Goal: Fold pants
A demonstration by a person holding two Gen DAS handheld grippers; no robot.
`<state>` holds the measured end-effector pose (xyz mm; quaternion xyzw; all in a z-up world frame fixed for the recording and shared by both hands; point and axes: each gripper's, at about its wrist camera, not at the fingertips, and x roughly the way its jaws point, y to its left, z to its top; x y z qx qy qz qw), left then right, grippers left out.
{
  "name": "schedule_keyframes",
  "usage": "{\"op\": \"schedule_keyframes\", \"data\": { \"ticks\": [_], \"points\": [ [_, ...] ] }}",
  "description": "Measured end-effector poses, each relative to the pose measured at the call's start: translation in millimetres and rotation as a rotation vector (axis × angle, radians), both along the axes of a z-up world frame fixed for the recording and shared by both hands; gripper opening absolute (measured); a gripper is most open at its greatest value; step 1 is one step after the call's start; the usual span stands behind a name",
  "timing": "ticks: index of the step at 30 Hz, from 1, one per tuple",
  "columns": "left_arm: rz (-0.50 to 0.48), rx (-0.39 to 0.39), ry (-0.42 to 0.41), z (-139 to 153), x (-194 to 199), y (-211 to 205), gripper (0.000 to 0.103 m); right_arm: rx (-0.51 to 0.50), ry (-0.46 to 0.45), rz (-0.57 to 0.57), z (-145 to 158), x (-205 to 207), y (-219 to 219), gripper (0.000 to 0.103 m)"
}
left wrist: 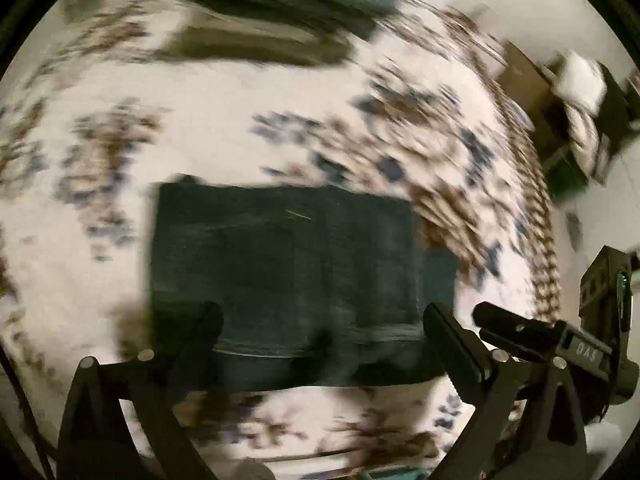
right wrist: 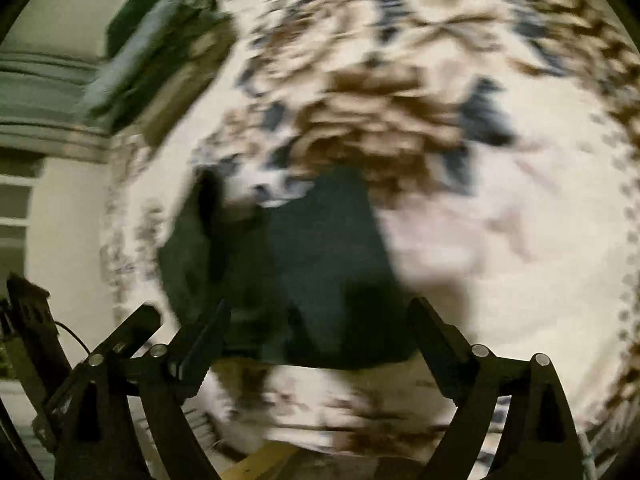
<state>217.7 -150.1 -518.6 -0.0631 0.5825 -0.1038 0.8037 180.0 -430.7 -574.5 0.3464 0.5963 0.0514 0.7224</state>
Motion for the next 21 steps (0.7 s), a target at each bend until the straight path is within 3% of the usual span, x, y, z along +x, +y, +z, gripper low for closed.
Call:
{"op": "schedule_keyframes", "data": {
  "ticks": [4, 6, 10, 13, 15, 16, 17, 18, 21],
  "points": [
    [0.110, 0.145, 0.041, -5.1, 4.4, 41.6, 0.103, 0.132, -0.006, 0.067, -12.1, 27.3, 30.9, 0.095],
    [0.141, 0.167, 0.092, -16.9, 5.1, 58.0, 0.103, 0.144, 0.024, 0.113, -29.8, 43.7, 51.9, 0.095],
    [0.216, 0.131, 0.175, -35.9, 6.3, 81.2, 0.103, 0.047, 0.109, 0.186, -62.0, 66.7, 83.4, 0.099],
    [0.247, 0.130, 0.205, -46.6, 4.9, 90.0, 0.103, -0.015, 0.131, 0.208, -65.0, 74.2, 98.6, 0.097],
    [0.249, 0.159, 0.197, -45.9, 5.6, 88.3, 0.103, -0.062, 0.116, 0.223, -61.1, 73.5, 107.4, 0.087],
    [0.242, 0.184, 0.186, -44.8, 4.6, 86.0, 0.103, -0.075, 0.106, 0.221, -59.2, 72.3, 109.9, 0.066],
    [0.234, 0.204, 0.178, -43.2, 4.2, 84.8, 0.103, -0.073, 0.092, 0.215, -57.1, 70.4, 112.5, 0.054],
    [0.225, 0.219, 0.170, -42.6, 4.0, 81.6, 0.103, -0.091, 0.080, 0.217, -53.5, 68.0, 117.2, 0.050],
    [0.201, 0.257, 0.148, -39.2, 4.2, 75.9, 0.103, -0.175, 0.022, 0.217, -31.2, 61.3, 128.2, 0.026]
  ]
}}
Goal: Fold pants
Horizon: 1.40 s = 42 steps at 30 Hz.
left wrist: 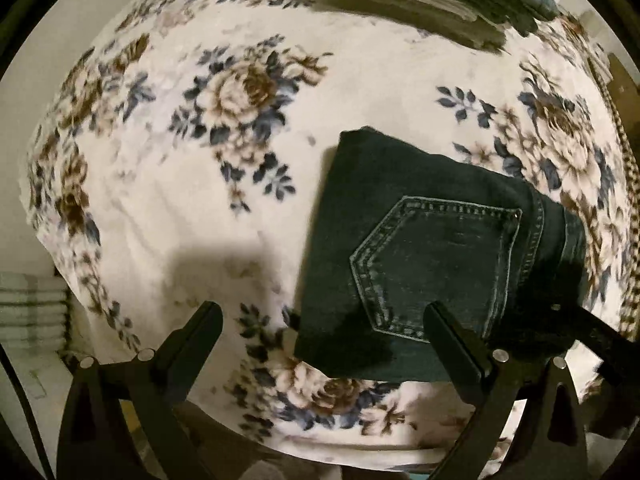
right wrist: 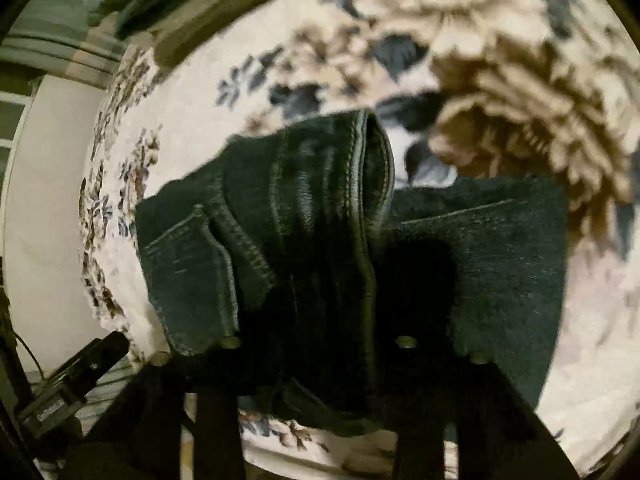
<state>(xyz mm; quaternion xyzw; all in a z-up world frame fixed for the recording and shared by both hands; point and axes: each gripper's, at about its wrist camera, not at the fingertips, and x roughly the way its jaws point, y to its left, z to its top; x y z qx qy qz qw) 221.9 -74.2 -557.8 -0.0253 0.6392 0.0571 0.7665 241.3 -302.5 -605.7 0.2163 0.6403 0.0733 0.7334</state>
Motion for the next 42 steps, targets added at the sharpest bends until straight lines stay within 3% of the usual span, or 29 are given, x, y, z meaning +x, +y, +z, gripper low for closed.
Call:
{"op": "schedule_keyframes", "data": {
  "ticks": [5, 10, 14, 18, 19, 21, 23, 24, 28, 31, 34, 35, 38, 40, 41, 42],
  "points": [
    [-0.025, 0.007, -0.016, 4.7, -0.1, -10.2, 0.103, -0.004, -0.043, -0.069, 36.8, -15.8, -20.4, 0.024],
    [-0.042, -0.010, -0.015, 4.5, -1.3, -20.0, 0.103, -0.043, -0.048, -0.177, 57.2, -48.8, -81.3, 0.024],
    [-0.053, -0.018, -0.005, -1.1, -1.7, -26.7, 0.103, -0.078, -0.006, -0.250, 45.9, -64.5, -129.1, 0.024],
    [-0.066, -0.015, 0.005, -8.1, -2.3, -32.4, 0.103, -0.072, -0.005, -0.215, 27.7, -60.5, -137.0, 0.026],
    [-0.066, -0.019, 0.010, -10.6, -2.0, -32.6, 0.103, -0.074, 0.001, -0.206, 23.9, -56.8, -136.2, 0.030],
    [-0.056, -0.039, 0.019, -15.6, 0.3, -30.9, 0.103, -0.064, 0.028, -0.225, 13.6, -53.7, -144.0, 0.049],
    [-0.049, -0.058, 0.022, -20.4, 3.6, -27.9, 0.103, -0.012, 0.052, -0.264, 3.5, -57.2, -156.3, 0.085],
    [-0.043, -0.079, 0.025, -24.6, 7.0, -25.0, 0.103, 0.043, 0.059, -0.309, 0.0, -64.9, -166.6, 0.089],
    [-0.032, -0.180, 0.043, -43.8, 20.6, -17.1, 0.103, 0.231, 0.069, -0.443, -15.4, -105.1, -189.9, 0.091],
    [-0.037, -0.275, 0.070, -63.8, 27.6, -17.6, 0.103, 0.356, 0.097, -0.452, -42.0, -123.2, -182.3, 0.093],
    [-0.056, -0.388, 0.114, -90.7, 33.1, -22.4, 0.103, 0.499, 0.089, -0.474, -79.9, -117.1, -165.7, 0.093],
    [-0.056, -0.432, 0.124, -100.0, 34.4, -23.7, 0.103, 0.548, 0.075, -0.479, -88.7, -112.8, -161.0, 0.097],
    [-0.065, -0.464, 0.110, -109.0, 36.9, -25.8, 0.103, 0.585, 0.037, -0.514, -108.5, -95.2, -149.9, 0.103],
    [-0.083, -0.474, 0.091, -106.0, 37.0, -28.2, 0.096, 0.575, 0.022, -0.534, -108.2, -91.4, -147.2, 0.103],
    [-0.098, -0.491, 0.076, -102.7, 35.9, -30.1, 0.068, 0.573, 0.017, -0.550, -107.0, -93.4, -147.2, 0.100],
    [-0.135, -0.501, 0.059, -95.0, 33.6, -35.2, 0.051, 0.545, 0.022, -0.577, -104.0, -97.5, -147.0, 0.093]
  ]
}}
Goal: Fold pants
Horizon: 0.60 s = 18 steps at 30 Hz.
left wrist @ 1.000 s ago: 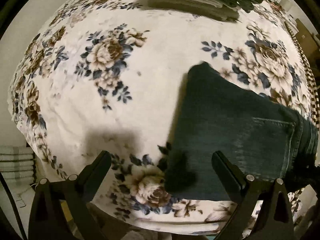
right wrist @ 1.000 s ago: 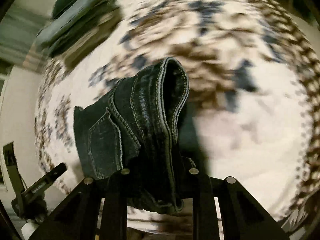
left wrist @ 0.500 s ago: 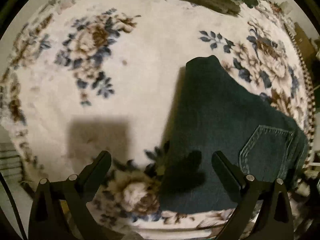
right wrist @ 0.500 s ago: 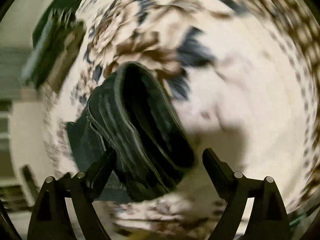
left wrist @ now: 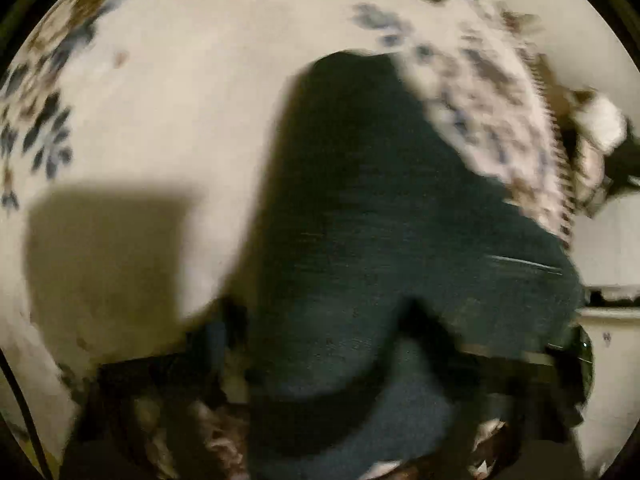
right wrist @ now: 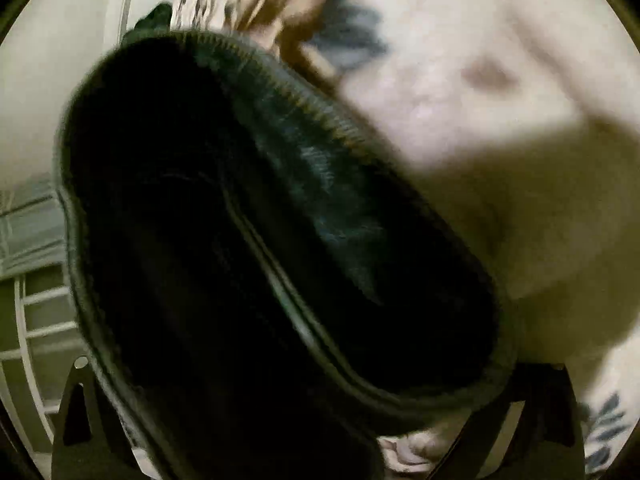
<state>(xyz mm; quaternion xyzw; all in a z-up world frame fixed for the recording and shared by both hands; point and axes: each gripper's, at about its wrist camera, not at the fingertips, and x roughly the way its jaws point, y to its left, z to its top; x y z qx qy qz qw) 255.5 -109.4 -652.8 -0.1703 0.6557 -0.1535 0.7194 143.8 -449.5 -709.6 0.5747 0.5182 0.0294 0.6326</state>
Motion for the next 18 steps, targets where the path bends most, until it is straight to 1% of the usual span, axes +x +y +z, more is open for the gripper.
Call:
{"op": "schedule_keyframes", "data": {
  "ticks": [1, 2, 3, 4, 5, 7, 8, 10, 11, 13, 14, 16, 18],
  "points": [
    [-0.020, 0.024, -0.018, 6.1, -1.9, -3.7, 0.047, -0.028, 0.012, -0.013, 4.9, -4.2, 0.9, 0.077],
    [-0.034, 0.034, -0.037, 16.2, -5.4, -6.6, 0.037, -0.054, 0.018, -0.018, 9.7, -6.8, 2.3, 0.062],
    [-0.033, 0.030, -0.039, 21.3, -6.4, -5.9, 0.028, -0.085, 0.026, -0.022, 16.4, -9.6, 4.1, 0.056],
    [-0.032, 0.012, -0.035, 28.3, -8.4, -5.7, 0.025, -0.099, 0.027, -0.027, 21.9, -11.5, 5.4, 0.049],
    [-0.037, 0.010, -0.037, 37.2, -10.1, -6.6, 0.023, -0.115, 0.031, -0.027, 30.3, -12.9, 8.5, 0.044],
    [-0.062, 0.029, -0.059, 63.5, -15.2, -12.1, 0.022, -0.155, 0.025, -0.015, 51.6, -13.2, 13.8, 0.038],
    [-0.063, 0.030, -0.062, 71.7, -14.5, -13.3, 0.021, -0.170, 0.015, -0.007, 66.1, -12.8, 13.5, 0.037],
    [-0.066, 0.026, -0.069, 101.4, -16.0, -10.7, 0.021, -0.207, -0.006, 0.015, 98.9, -10.3, 17.7, 0.036],
    [-0.063, 0.021, -0.075, 110.5, -14.7, -6.5, 0.021, -0.211, -0.014, 0.022, 112.1, -9.2, 17.4, 0.036],
    [-0.060, 0.010, -0.106, 145.6, -8.4, -1.9, 0.021, -0.216, -0.041, 0.035, 142.0, -6.0, 18.4, 0.036],
    [-0.061, 0.007, -0.117, 156.0, -5.0, 2.3, 0.021, -0.220, -0.059, 0.042, 160.1, 0.2, 18.9, 0.036],
    [-0.057, -0.004, -0.158, 194.1, 14.8, 7.6, 0.021, -0.222, -0.096, 0.037, 195.0, 15.5, 21.4, 0.036],
    [-0.054, -0.009, -0.195, 221.9, 40.9, 12.7, 0.021, -0.214, -0.128, 0.029, 219.3, 32.4, 24.3, 0.036]
  ]
}}
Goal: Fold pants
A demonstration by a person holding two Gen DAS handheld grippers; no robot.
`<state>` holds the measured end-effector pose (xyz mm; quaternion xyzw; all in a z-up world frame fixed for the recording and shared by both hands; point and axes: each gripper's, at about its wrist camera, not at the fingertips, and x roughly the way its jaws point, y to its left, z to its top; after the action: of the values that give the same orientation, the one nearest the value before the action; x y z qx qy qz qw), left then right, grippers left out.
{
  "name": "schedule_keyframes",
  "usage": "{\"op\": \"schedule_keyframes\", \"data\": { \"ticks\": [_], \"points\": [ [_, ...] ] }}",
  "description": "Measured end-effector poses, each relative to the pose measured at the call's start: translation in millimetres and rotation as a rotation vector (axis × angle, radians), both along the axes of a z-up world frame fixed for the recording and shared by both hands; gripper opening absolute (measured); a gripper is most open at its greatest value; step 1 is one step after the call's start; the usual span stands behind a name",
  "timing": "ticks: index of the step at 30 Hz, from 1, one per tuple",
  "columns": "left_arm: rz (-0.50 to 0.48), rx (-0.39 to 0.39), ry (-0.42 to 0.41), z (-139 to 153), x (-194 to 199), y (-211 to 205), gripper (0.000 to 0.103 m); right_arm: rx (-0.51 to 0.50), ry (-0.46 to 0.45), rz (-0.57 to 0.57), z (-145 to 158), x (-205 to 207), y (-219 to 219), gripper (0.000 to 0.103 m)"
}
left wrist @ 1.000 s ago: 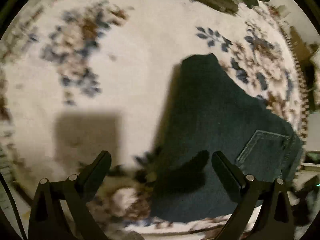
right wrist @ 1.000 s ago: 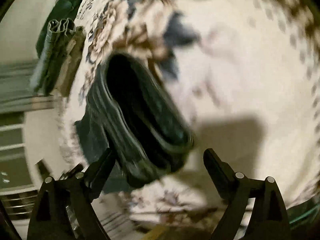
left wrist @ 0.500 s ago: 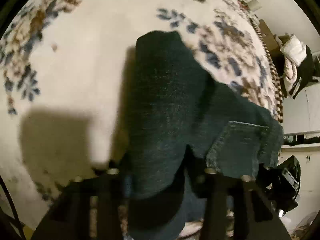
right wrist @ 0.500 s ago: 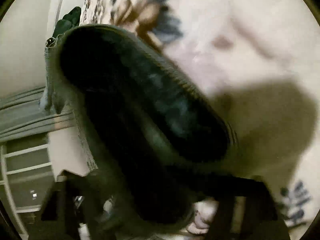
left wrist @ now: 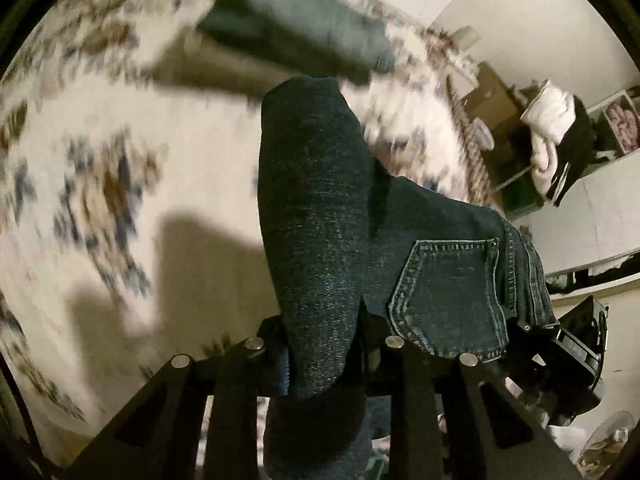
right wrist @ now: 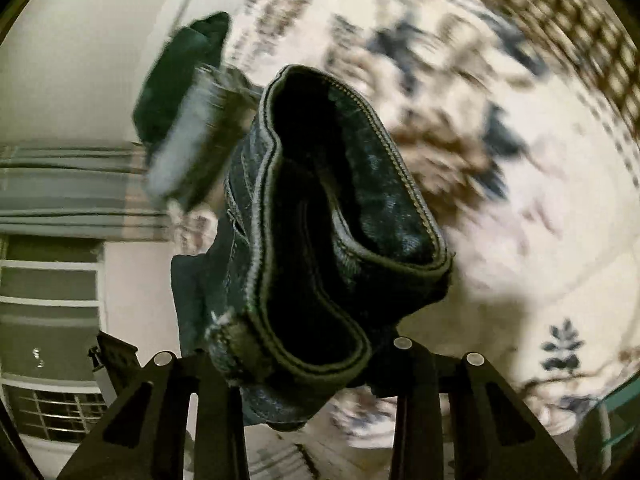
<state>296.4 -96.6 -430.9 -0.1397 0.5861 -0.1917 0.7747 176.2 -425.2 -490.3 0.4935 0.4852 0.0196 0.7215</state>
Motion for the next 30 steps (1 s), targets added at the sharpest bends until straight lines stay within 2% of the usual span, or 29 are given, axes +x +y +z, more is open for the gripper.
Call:
{"op": "schedule_keyframes", "data": {
  "ticks": [2, 5, 8, 12, 16, 18, 21, 23, 24, 25, 26, 27, 29, 30],
  "points": [
    [-0.001, 0.004, -0.040, 26.6, 33.9, 7.5, 0.021, 0.008, -0.048, -0.010, 26.2, 34.2, 7.6, 0.036],
    [-0.006, 0.019, -0.111, 63.3, 113.3, 21.2, 0.021, 0.020, -0.113, -0.031, 56.8, 96.8, 13.7, 0.036],
    [-0.022, 0.034, -0.166, 79.7, 191.3, 39.6, 0.021, 0.041, -0.177, -0.062, 74.4, 176.3, 31.0, 0.036],
    [-0.039, 0.044, -0.204, 72.8, 289.3, 61.2, 0.021, 0.071, -0.235, -0.086, 75.7, 282.3, 50.4, 0.036],
    [-0.063, 0.087, -0.180, 32.9, 369.7, 74.0, 0.022, 0.062, -0.238, -0.079, 55.0, 380.7, 65.8, 0.036],
    [-0.079, 0.115, -0.150, 9.1, 390.0, 77.0, 0.023, 0.059, -0.202, -0.062, 31.3, 420.9, 71.0, 0.036],
    [-0.083, 0.160, -0.099, -17.2, 409.6, 82.7, 0.031, 0.013, -0.095, -0.012, -0.1, 455.7, 81.2, 0.038],
    [-0.080, 0.159, -0.078, -19.4, 413.0, 85.0, 0.036, -0.044, -0.035, 0.029, -9.8, 459.1, 88.6, 0.050],
    [-0.077, 0.169, -0.083, -16.7, 411.2, 87.1, 0.040, -0.083, -0.012, 0.052, -9.3, 462.6, 91.8, 0.052],
    [-0.075, 0.176, -0.092, -12.4, 412.0, 88.0, 0.040, -0.107, -0.001, 0.072, -9.7, 462.3, 92.9, 0.062],
    [-0.068, 0.201, -0.109, -5.0, 408.1, 87.8, 0.048, -0.134, 0.015, 0.100, -6.7, 463.9, 95.6, 0.079],
    [-0.055, 0.236, -0.122, 0.1, 404.4, 87.5, 0.067, -0.160, 0.030, 0.110, -4.3, 463.2, 94.4, 0.085],
    [-0.035, 0.274, -0.148, 11.0, 397.7, 88.1, 0.085, -0.282, 0.071, 0.141, 9.5, 457.5, 101.0, 0.090],
    [-0.021, 0.289, -0.161, 17.4, 392.4, 88.7, 0.088, -0.350, 0.086, 0.156, 16.2, 451.7, 105.1, 0.092]
  ]
}}
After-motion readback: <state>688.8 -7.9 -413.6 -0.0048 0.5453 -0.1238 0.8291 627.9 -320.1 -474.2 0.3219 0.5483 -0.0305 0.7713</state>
